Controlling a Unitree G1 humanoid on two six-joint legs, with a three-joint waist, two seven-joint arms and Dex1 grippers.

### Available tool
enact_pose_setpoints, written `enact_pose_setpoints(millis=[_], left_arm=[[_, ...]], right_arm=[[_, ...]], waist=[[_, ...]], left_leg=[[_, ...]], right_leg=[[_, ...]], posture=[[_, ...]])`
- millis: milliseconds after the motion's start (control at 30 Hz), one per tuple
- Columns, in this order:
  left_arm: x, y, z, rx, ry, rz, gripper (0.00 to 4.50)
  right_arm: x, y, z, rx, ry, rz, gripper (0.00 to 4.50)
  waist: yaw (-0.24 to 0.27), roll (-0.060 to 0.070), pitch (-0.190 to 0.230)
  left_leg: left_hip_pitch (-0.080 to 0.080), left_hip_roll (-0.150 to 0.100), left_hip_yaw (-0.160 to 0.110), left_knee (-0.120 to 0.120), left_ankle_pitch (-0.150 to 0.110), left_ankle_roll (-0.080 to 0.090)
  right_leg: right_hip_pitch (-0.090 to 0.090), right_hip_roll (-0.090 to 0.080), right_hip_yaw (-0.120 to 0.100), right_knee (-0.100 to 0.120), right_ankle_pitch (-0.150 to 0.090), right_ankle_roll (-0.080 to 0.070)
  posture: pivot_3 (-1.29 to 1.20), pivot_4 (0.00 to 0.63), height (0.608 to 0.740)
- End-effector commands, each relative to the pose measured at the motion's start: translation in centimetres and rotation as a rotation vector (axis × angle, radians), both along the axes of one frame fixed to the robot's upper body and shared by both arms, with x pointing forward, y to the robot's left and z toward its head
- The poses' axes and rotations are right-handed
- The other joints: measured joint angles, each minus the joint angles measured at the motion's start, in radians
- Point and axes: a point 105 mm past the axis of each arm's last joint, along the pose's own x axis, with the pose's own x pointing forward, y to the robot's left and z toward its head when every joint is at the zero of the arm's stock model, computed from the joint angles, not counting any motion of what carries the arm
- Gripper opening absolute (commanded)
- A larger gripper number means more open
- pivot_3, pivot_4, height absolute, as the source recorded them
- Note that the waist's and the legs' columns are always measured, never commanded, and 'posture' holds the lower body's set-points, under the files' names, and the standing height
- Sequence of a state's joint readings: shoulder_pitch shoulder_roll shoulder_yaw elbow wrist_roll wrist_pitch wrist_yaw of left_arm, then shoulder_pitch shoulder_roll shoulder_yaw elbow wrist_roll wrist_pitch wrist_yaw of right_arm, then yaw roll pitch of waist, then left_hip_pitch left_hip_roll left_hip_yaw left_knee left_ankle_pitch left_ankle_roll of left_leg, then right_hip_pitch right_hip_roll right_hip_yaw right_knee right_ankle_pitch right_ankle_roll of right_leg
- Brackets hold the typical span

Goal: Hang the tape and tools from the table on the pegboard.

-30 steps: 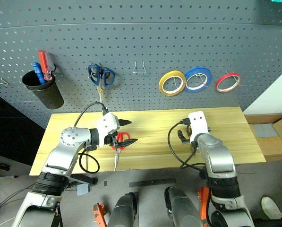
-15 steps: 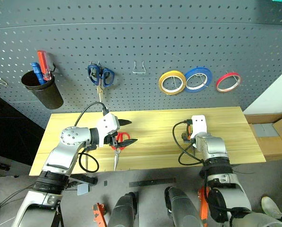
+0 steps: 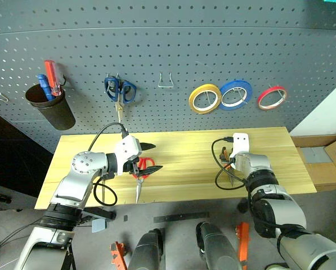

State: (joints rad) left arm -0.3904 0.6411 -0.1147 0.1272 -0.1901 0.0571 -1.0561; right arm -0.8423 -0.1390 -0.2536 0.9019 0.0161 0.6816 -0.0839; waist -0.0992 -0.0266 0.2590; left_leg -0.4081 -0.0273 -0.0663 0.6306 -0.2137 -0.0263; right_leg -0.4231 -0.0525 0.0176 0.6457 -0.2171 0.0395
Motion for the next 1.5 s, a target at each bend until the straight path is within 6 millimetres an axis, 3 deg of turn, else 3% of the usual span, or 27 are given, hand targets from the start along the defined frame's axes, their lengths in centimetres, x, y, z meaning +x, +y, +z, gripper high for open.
enact_pose_setpoints(millis=[33, 167, 300, 400, 500, 767, 867, 933, 1033, 1133, 1333, 1500], left_arm=[[0.1, 0.1, 0.8, -0.016, -0.032, 0.005, 3.92], [0.0, 0.7, 1.1, -0.069, -0.016, 0.051, 3.92], [-0.3, 1.6, 1.3, -0.098, 0.001, 0.09, 3.92], [-0.6, 2.3, 1.7, -0.138, 0.01, 0.131, 3.92], [-1.1, 3.7, 2.4, -0.198, 0.027, 0.201, 3.92], [-2.1, 7.0, 4.2, -0.313, 0.018, 0.369, 3.92], [-2.3, 7.8, 5.0, -0.353, 0.004, 0.407, 3.92], [-2.3, 8.0, 5.6, -0.376, -0.014, 0.418, 3.92], [-2.0, 8.1, 7.5, -0.452, -0.071, 0.425, 3.92], [-1.5, 7.7, 8.3, -0.465, -0.111, 0.431, 3.92], [-0.3, 5.6, 8.5, -0.456, -0.103, 0.4, 3.92], [1.0, 3.7, 9.4, -0.441, -0.144, 0.356, 3.92]], right_arm=[[-1.0, 0.0, -1.5, 0.01, 0.062, 0.0, 4.07], [-1.3, 1.3, -1.7, 0.1, 0.081, -0.026, 2.83], [-0.9, 2.3, -0.4, 0.133, 0.033, -0.016, 2.78], [-0.6, 3.9, 2.1, 0.137, -0.055, 0.051, 2.78], [-1.8, 7.5, 7.1, 0.128, -0.239, 0.234, 2.78], [-8.0, 16.6, 18.8, 0.14, -0.744, 0.649, 2.78], [-8.7, 18.5, 22.6, 0.139, -0.897, 0.726, 2.78], [-8.5, 19.3, 24.7, 0.141, -0.967, 0.751, 2.78], [-7.6, 21.0, 29.4, 0.13, -1.126, 0.78, 2.78], [-6.5, 22.2, 32.2, 0.112, -1.232, 0.783, 2.78], [-4.2, 23.3, 35.2, 0.114, -1.324, 0.732, 2.78], [-1.5, 22.3, 35.5, 0.0, -1.4, 0.661, 2.78]], waist=[[0.0, 0.0, 0.0], [-0.001, -0.001, -0.001], [-0.001, -0.002, -0.001], [-0.001, -0.002, -0.001], [-0.001, -0.001, -0.001], [-0.005, -0.001, -0.001], [-0.002, -0.001, -0.001], [0.004, -0.002, -0.001], [0.013, -0.002, -0.002], [0.018, -0.003, -0.002], [0.022, -0.006, -0.004], [0.027, -0.006, -0.004]], left_leg=[[0.0, 0.0, 0.0, 0.0, 0.0, 0.0], [0.001, 0.0, 0.0, 0.0, 0.0, 0.0], [0.001, 0.001, 0.0, 0.0, 0.0, 0.0], [0.001, 0.001, 0.0, 0.0, 0.0, 0.0], [-0.001, 0.001, -0.001, 0.0, 0.0, 0.0], [-0.007, 0.002, -0.008, 0.0, 0.0, 0.0], [-0.007, 0.002, -0.008, 0.0, 0.0, 0.0], [-0.007, 0.002, -0.008, 0.001, 0.001, -0.001], [-0.007, 0.002, -0.008, 0.001, 0.001, -0.003], [-0.008, 0.002, -0.007, 0.0, 0.002, -0.003], [-0.01, 0.0, -0.007, -0.001, 0.002, -0.004], [-0.012, 0.0, -0.006, -0.001, 0.002, -0.004]], right_leg=[[0.0, 0.0, 0.0, 0.0, 0.0, 0.0], [0.001, 0.0, 0.0, 0.0, 0.0, 0.0], [0.001, 0.0, 0.0, 0.0, 0.0, 0.0], [0.0, 0.001, 0.0, 0.0, 0.0, 0.0], [-0.003, 0.001, 0.0, 0.002, 0.0, 0.0], [-0.009, 0.001, -0.001, 0.002, 0.0, 0.0], [-0.009, 0.001, -0.001, 0.002, 0.0, 0.0], [-0.009, 0.001, -0.002, 0.001, 0.0, 0.0], [-0.01, 0.001, -0.002, 0.002, 0.0, 0.0], [-0.011, 0.001, -0.002, 0.002, 0.001, -0.001], [-0.014, 0.0, -0.001, 0.003, 0.001, -0.002], [-0.016, 0.0, -0.002, 0.003, 0.002, -0.003]], posture=[[-0.13, 0.216, 0.74], [-0.13, 0.212, 0.74], [-0.13, 0.21, 0.74], [-0.12, 0.207, 0.74], [-0.12, 0.209, 0.74], [-0.09, 0.21, 0.74], [-0.08, 0.205, 0.74], [-0.07, 0.198, 0.74], [-0.06, 0.197, 0.74], [-0.05, 0.197, 0.74], [-0.02, 0.2, 0.74], [0.0, 0.199, 0.74]])
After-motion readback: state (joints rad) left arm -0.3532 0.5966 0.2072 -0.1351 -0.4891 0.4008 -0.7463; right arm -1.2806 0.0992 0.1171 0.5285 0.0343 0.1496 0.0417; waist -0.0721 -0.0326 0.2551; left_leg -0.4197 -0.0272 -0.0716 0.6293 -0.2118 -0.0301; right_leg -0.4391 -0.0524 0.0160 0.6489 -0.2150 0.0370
